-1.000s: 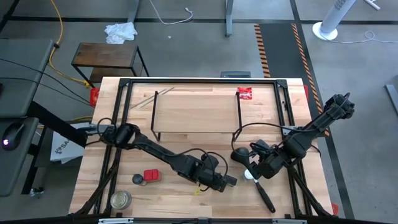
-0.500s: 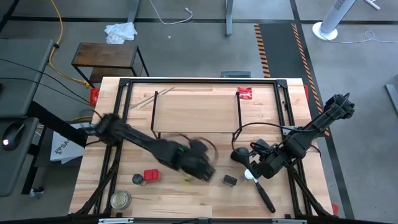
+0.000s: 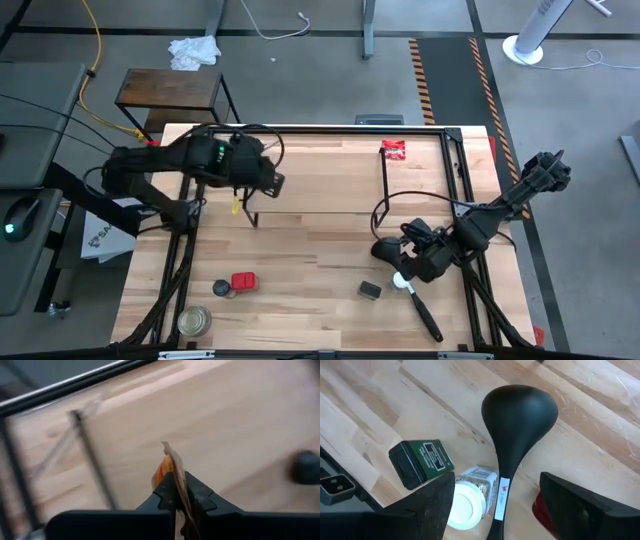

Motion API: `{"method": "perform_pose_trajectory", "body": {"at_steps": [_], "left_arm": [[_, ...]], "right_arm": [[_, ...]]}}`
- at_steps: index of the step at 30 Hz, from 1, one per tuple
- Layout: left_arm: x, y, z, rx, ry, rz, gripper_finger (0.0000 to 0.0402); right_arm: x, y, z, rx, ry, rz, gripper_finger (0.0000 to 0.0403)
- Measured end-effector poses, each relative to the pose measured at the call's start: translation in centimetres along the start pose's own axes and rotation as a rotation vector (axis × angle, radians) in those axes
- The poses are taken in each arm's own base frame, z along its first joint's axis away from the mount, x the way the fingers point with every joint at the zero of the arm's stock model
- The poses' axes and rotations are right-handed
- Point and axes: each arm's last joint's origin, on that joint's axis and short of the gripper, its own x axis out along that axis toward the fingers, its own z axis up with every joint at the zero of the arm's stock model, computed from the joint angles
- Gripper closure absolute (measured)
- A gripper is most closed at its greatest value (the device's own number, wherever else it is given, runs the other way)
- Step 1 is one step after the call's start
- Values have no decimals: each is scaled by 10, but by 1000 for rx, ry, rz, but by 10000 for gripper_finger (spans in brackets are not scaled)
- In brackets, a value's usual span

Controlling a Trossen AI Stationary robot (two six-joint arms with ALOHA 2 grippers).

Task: Shelf spices
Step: Put the orange seasoning pack on the shelf

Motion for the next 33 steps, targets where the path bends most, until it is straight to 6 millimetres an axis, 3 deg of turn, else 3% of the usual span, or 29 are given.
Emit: {"method": "perform_pose_trajectory", "body": {"at_steps": [5,9,20,25,33], "left_arm": [[29,12,-3,5,105,123,401],[55,9,-9,-13,182,115,401],[66,21,6,-26,165,160,397],[71,23,10,-7,177,171,362],[72,25,11,-10,174,179,271]], "right_arm": [[0,0,2,7,-11,-5,114],[0,-1,3,7,-30,-6,114],[0,-1,3,8,-36,-6,114],[0,-1,3,8,-39,-6,114],[0,-1,3,8,-42,-6,114]]}}
